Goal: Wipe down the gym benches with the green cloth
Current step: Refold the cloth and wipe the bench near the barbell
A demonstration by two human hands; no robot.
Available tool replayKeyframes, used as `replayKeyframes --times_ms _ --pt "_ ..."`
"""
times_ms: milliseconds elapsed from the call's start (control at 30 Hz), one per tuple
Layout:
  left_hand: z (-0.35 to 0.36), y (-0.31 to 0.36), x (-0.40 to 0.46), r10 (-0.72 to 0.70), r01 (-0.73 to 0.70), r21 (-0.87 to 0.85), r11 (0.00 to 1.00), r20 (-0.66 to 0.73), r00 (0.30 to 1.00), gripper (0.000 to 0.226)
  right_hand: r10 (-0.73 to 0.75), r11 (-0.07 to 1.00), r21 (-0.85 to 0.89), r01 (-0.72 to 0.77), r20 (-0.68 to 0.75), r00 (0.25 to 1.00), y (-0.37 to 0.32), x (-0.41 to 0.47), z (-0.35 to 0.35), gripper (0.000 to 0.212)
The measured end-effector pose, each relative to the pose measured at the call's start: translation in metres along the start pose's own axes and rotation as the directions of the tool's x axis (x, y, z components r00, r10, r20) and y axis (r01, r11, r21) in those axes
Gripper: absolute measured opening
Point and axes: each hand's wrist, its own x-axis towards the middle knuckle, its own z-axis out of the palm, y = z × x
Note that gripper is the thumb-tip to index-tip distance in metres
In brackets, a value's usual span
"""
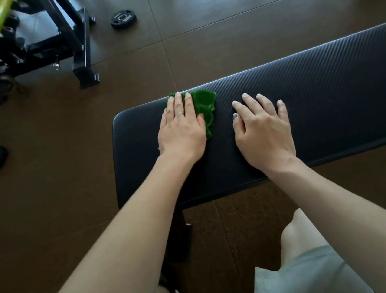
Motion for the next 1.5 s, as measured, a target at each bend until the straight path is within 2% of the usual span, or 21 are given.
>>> replayKeyframes --times_ms 100,167,333,433,600,667,733,833,933,1100,1167,1500 --pt "-0.004 0.006 0.046 -0.003 0.003 0.004 1.0 0.052 0.999 0.061 -0.001 1.0 0.003 0.002 -0.012 1.0 0.002 0.0 0.0 0.053" --pt "-0.005 0.008 0.046 0.005 -0.007 0.026 1.0 0.066 0.998 0.062 -0.001 1.0 0.014 0.001 -0.014 1.0 0.002 0.001 -0.001 0.051" --pt "0.002 0.02 -0.051 0.147 -0.148 0.021 0.989 0.042 0.988 0.062 0.004 1.0 0.024 -0.003 -0.023 1.0 0.002 0.0 -0.001 0.049" --pt "0.005 0.023 -0.073 0.164 -0.167 0.041 0.985 0.068 0.984 0.062 0.003 1.0 0.026 -0.003 -0.016 1.0 0.002 0.0 -0.001 0.049" --pt "0.005 0.03 0.0 0.174 -0.176 0.019 0.984 0.062 0.983 0.062 0.026 0.994 0.108 -0.031 0.04 0.999 0.014 0.013 -0.011 0.049" --pt "0.007 0.038 0.034 0.159 -0.159 -0.001 0.987 0.056 0.986 0.061 0.087 0.996 0.032 -0.089 0.042 0.995 0.036 0.025 -0.02 0.053" --pt "0.004 0.048 0.061 0.146 -0.145 -0.02 0.989 0.08 0.986 0.061 0.154 0.988 -0.03 -0.151 0.117 0.981 0.057 0.029 -0.024 0.057" --pt "-0.001 0.058 0.075 0.105 -0.106 0.006 0.994 0.106 0.989 0.061 0.162 0.987 -0.043 -0.157 0.132 0.978 0.064 0.023 -0.019 0.058" --pt "0.001 0.062 0.041 0.131 -0.131 -0.002 0.991 0.1 0.986 0.062 0.168 0.986 -0.019 -0.168 0.074 0.983 0.061 0.022 -0.017 0.056" --pt "0.014 0.07 -0.081 0.255 -0.257 0.041 0.965 0.059 0.965 0.064 0.146 0.989 0.003 -0.146 0.039 0.989 0.065 0.018 -0.016 0.056" --pt "0.02 0.07 -0.095 0.275 -0.277 0.056 0.959 0.045 0.96 0.063 0.135 0.991 -0.012 -0.134 0.021 0.991 0.064 0.017 -0.015 0.058" --pt "0.016 0.089 0.045 0.309 -0.31 0.0 0.951 0.059 0.949 0.061 0.182 0.983 0.035 -0.182 -0.009 0.983 0.063 0.02 -0.017 0.052"
